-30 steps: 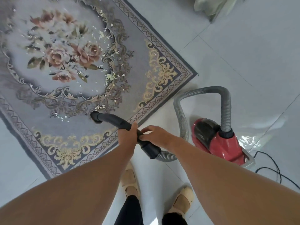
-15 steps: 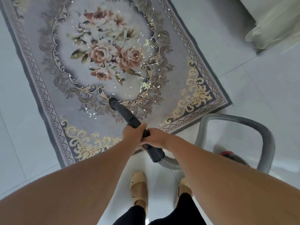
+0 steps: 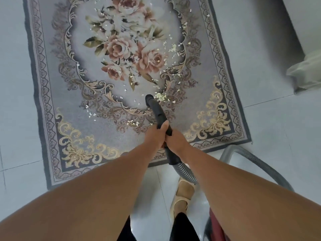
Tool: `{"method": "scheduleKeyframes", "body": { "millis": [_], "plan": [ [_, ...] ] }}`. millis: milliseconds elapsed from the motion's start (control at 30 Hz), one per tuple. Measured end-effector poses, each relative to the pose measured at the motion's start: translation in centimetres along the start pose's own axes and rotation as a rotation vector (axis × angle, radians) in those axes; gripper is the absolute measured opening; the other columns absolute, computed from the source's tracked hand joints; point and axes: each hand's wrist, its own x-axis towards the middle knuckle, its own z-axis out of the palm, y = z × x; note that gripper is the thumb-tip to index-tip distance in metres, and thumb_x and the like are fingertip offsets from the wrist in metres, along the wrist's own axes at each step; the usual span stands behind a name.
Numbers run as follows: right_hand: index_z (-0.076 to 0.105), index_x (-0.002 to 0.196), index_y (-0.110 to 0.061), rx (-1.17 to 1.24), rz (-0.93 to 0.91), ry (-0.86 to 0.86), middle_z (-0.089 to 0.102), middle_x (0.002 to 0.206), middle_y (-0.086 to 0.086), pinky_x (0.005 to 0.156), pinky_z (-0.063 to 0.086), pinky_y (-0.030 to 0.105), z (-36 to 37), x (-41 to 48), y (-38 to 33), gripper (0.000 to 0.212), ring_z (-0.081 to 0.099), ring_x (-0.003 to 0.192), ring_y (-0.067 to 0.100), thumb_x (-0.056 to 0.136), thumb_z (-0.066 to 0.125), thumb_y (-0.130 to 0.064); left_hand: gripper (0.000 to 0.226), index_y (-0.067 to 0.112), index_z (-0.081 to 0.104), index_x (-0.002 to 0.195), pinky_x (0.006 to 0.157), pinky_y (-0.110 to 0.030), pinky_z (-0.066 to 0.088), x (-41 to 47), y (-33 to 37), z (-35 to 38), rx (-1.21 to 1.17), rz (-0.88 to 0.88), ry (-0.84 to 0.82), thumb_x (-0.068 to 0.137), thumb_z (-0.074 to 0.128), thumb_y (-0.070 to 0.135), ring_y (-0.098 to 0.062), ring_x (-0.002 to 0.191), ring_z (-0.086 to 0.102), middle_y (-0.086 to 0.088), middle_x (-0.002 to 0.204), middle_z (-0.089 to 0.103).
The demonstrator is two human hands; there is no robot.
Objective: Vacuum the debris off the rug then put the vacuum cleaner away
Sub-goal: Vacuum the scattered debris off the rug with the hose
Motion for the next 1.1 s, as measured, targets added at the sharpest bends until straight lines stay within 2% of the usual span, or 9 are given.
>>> {"method": "scheduleKeyframes", "body": {
  "millis": [67,133,333,500,600,700,833,1000,1100],
  "plan": [
    [0.062,0.105,-0.009,0.026,0.052,0.099,0.068,0.089,0.012,0.071,0.056,0.038,-1.2,1.3,0.9,0.028,0.066,0.081,0.029,0.097,0.051,-0.034,0.036,0.013,0.061,0.109,0.091,-0.045,0.054,1.0,-0.1,2.1,-0.028,-0.006,-0.033,0.098,0.045,0.044,-0.028,0.096,0.065,-0.011,0.105,0.067],
    [0.06,0.109,-0.01,0.003,0.097,0.174,0.067,0.091,0.01,0.071,0.055,0.036,-2.2,2.9,1.6,0.03,0.066,0.081,0.027,0.098,0.049,-0.036,0.033,0.017,0.062,0.101,0.093,-0.046,0.052,2.1,-0.3,3.5,-0.064,-0.048,-0.073,0.099,0.043,0.044,-0.029,0.099,0.064,-0.013,0.108,0.067],
    [0.052,0.117,-0.013,0.082,0.179,0.316,0.065,0.091,0.009,0.075,0.059,0.047,-2.3,5.9,2.7,0.03,0.068,0.081,0.029,0.096,0.052,-0.035,0.034,0.014,0.063,0.109,0.088,-0.039,0.054,4.5,-0.5,4.4,-0.078,-0.081,-0.168,0.1,0.043,0.039,-0.028,0.104,0.062,-0.014,0.113,0.066],
    [0.046,0.118,-0.012,0.187,0.269,0.399,0.062,0.093,0.01,0.061,0.057,0.038,-1.8,7.1,2.5,0.029,0.06,0.066,0.023,0.096,0.053,-0.03,0.036,0.01,0.065,0.109,0.085,-0.04,0.054,5.7,-0.7,4.0,-0.036,-0.051,-0.194,0.1,0.042,0.036,-0.029,0.1,0.062,-0.018,0.115,0.065],
    [0.044,0.115,-0.013,0.109,0.265,0.407,0.061,0.094,0.009,0.072,0.058,0.043,-1.2,7.3,2.9,0.037,0.065,0.079,0.029,0.097,0.048,-0.045,0.035,0.016,0.063,0.102,0.088,-0.042,0.053,6.2,-1.1,3.9,-0.007,-0.051,-0.194,0.099,0.043,0.045,-0.03,0.107,0.062,-0.014,0.114,0.066],
    [0.042,0.113,-0.015,0.006,0.235,0.383,0.059,0.093,0.006,0.074,0.054,0.041,-1.0,6.9,3.7,0.042,0.063,0.084,0.028,0.098,0.039,-0.054,0.038,0.021,0.063,0.106,0.079,-0.034,0.054,5.9,-1.7,3.5,0.006,-0.059,-0.213,0.097,0.043,0.052,-0.024,0.098,0.063,-0.006,0.105,0.066],
    [0.044,0.118,-0.016,-0.097,0.155,0.366,0.063,0.099,0.007,0.079,0.056,0.043,-0.5,6.3,4.6,0.047,0.064,0.087,0.027,0.097,0.036,-0.057,0.027,0.028,0.06,0.087,0.069,-0.026,0.049,5.7,-2.6,2.9,-0.044,-0.052,-0.228,0.098,0.045,0.047,-0.013,0.078,0.059,0.005,0.085,0.062],
    [0.048,0.123,-0.014,-0.083,0.172,0.41,0.062,0.103,0.008,0.076,0.05,0.038,-1.4,6.6,3.5,0.058,0.062,0.091,0.028,0.096,0.033,-0.063,0.03,0.026,0.062,0.123,0.065,-0.02,0.046,5.5,-2.0,2.5,-0.085,0.002,-0.24,0.099,0.049,0.038,-0.005,0.075,0.06,0.011,0.09,0.064],
    [0.051,0.125,-0.011,-0.06,0.184,0.439,0.064,0.108,0.012,0.078,0.05,0.038,-2.2,7.3,2.7,0.062,0.062,0.093,0.029,0.095,0.033,-0.063,0.032,0.029,0.059,0.129,0.063,-0.016,0.046,5.3,-1.2,2.4,-0.094,0.023,-0.26,0.1,0.048,0.034,-0.003,0.076,0.06,0.007,0.102,0.065]
  ]
}}
